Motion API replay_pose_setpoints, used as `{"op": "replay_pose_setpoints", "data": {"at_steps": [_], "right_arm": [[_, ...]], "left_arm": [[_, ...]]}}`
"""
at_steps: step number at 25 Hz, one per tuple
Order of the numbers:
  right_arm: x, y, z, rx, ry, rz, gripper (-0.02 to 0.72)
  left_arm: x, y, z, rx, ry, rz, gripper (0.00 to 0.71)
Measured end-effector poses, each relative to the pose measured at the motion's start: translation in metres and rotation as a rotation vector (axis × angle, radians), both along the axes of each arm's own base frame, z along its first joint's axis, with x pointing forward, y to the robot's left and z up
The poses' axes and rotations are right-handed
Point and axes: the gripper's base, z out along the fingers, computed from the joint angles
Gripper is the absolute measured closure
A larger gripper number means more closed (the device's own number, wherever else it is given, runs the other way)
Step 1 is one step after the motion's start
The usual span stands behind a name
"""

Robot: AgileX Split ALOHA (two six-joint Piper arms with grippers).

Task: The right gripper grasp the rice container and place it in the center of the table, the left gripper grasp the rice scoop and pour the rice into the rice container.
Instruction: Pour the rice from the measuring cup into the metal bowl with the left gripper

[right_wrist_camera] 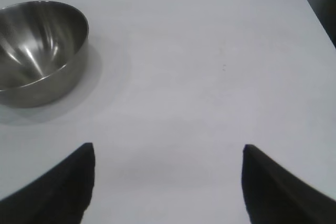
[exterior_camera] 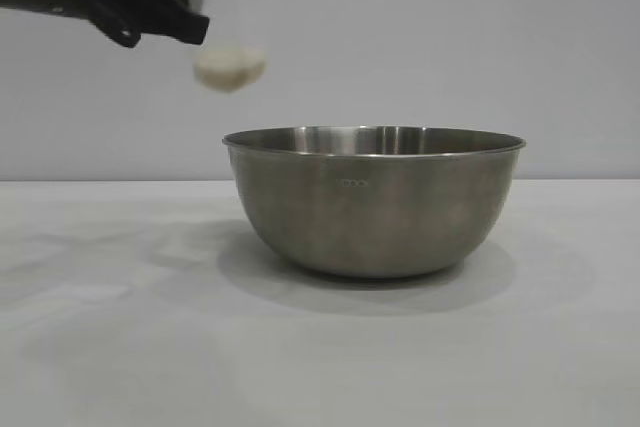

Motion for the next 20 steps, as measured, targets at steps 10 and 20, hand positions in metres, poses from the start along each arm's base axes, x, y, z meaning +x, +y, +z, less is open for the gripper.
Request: {"op": "replay_pose_setpoints", "data": {"at_steps": [10,20], "right_arm": [[0.0,0.0,0.0,0.0,0.0,0.0,0.171],[0.0,0.0,0.0,0.0,0.0,0.0,0.171]], "left_arm": [[-0.006,-0.019,0.003,0.297,-0.222,-0.184,0.71],[-0.02,-0.044,-0.001,0.524,-0.429,-0.239,0.71]]}}
